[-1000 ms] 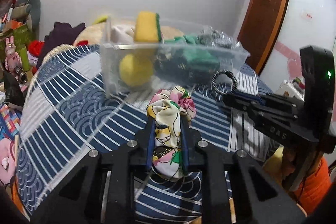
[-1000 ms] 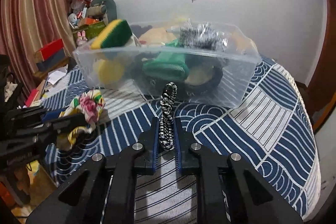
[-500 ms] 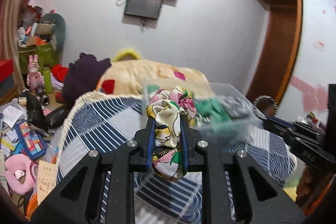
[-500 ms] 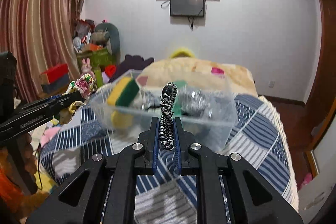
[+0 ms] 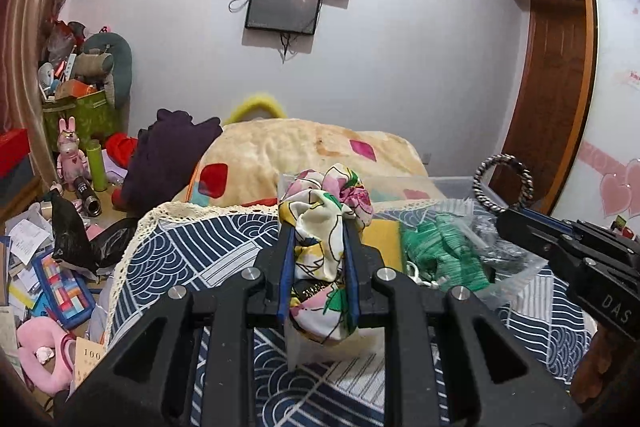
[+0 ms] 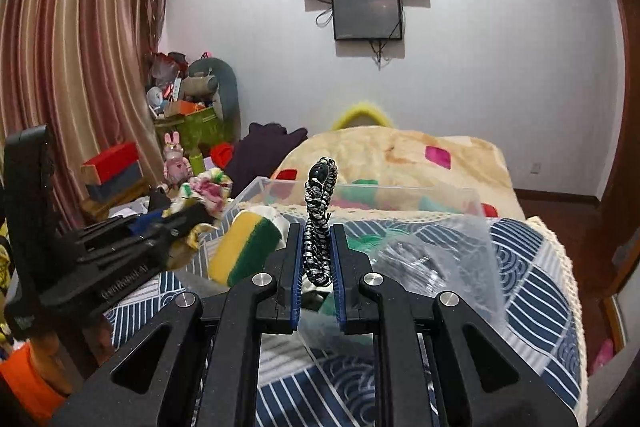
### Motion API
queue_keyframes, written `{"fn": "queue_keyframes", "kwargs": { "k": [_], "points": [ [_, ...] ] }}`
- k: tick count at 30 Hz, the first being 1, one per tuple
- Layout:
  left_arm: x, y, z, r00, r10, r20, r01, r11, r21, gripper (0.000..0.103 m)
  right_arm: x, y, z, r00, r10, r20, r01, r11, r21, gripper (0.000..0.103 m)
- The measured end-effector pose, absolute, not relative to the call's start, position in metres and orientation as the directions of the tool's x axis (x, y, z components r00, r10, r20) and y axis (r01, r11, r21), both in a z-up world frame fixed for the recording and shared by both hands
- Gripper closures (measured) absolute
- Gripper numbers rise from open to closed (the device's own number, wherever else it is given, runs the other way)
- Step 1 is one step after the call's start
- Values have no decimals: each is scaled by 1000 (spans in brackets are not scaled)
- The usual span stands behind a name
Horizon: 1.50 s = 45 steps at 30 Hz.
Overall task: Organize soft objects
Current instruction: 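Drop the scrunchie into the box with the left tool while the right tool releases the bracelet inside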
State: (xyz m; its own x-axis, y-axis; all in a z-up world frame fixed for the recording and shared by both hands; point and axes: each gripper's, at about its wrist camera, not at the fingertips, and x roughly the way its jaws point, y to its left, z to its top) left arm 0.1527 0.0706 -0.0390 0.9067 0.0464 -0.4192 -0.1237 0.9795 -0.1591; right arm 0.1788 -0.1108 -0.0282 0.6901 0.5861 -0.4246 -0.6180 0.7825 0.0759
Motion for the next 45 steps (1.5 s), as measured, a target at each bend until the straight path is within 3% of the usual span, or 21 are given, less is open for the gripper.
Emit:
{"fn": "queue_keyframes", "kwargs": {
  "k": [10, 15, 17, 21, 27, 29, 39, 45],
  "points": [
    [172, 64, -57, 891, -22, -454, -75, 978, -194, 81, 205, -92, -57, 626, 568, -534, -612, 782, 114, 91],
    [169, 63, -58, 888, -23, -460, -71, 980, -186, 64, 201, -88, -66, 621, 546, -562, -609, 788, 92, 88],
    [167, 63, -58, 885, -36, -464, -58, 980, -188, 63, 199, -88, -63, 629, 538, -561, -608, 790, 78, 85],
    [158, 61, -56, 885, -47, -464, -45, 982, -186, 58, 191, -95, -59, 647, 531, -548, -601, 797, 62, 76],
    [135, 56, -50, 889, -90, -448, -10, 976, -216, 39, 178, -111, -51, 655, 550, -517, -606, 792, 76, 68],
    [125, 54, -50, 893, -87, -441, -11, 977, -215, 37, 173, -115, -49, 663, 549, -509, -605, 793, 67, 64],
    [87, 45, -33, 922, -98, -375, 16, 976, -217, 35, 145, -143, -29, 709, 564, -424, -600, 798, 57, 63],
    [64, 36, -15, 950, -88, -299, 32, 982, -186, 21, 128, -156, -23, 728, 574, -375, -601, 798, 54, 59]
  ]
}}
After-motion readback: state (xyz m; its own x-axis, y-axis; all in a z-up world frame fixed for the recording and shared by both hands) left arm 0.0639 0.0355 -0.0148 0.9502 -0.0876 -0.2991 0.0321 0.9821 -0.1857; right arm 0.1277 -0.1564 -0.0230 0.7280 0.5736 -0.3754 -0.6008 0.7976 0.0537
